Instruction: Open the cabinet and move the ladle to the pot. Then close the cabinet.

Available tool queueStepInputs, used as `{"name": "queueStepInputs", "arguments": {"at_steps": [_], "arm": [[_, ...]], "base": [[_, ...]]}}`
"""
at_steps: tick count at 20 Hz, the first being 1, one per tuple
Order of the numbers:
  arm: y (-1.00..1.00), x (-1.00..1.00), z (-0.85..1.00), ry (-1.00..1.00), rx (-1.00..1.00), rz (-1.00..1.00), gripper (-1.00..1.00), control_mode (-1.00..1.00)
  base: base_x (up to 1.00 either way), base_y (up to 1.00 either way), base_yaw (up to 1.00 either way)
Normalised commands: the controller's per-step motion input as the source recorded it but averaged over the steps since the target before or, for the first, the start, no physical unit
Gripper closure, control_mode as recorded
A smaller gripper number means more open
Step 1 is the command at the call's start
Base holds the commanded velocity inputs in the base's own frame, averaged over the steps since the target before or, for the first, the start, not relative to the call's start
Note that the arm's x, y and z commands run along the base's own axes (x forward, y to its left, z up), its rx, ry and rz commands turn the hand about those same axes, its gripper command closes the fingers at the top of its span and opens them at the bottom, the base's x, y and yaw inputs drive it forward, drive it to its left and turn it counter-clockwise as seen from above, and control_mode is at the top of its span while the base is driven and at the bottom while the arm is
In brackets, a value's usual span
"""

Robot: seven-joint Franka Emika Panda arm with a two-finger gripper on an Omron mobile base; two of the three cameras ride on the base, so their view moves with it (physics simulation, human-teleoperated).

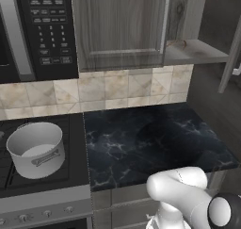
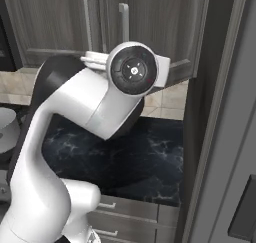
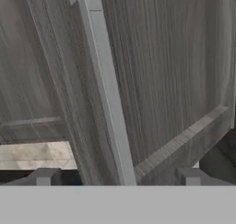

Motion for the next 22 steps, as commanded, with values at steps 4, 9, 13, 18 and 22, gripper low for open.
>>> {"name": "queueStepInputs", "arguments": {"at_steps": [4,9,13,18,22], "arm": [[0.09,-0.46,0.00,0.03,-0.02,-0.01,-1.00,-1.00],[0.56,-0.17,0.00,0.08,-0.05,-0.05,-1.00,-1.00],[0.88,-0.01,0.00,0.12,-0.09,-0.10,-1.00,-1.00],[0.89,0.03,0.00,0.11,-0.11,-0.12,-1.00,-1.00],[0.74,0.20,0.00,0.01,-0.17,-0.16,-1.00,-1.00]], "base": [[0.00,0.00,0.00],[0.00,0.00,0.00],[0.00,0.00,0.00],[0.00,0.00,0.00],[0.00,0.00,0.00]]}}
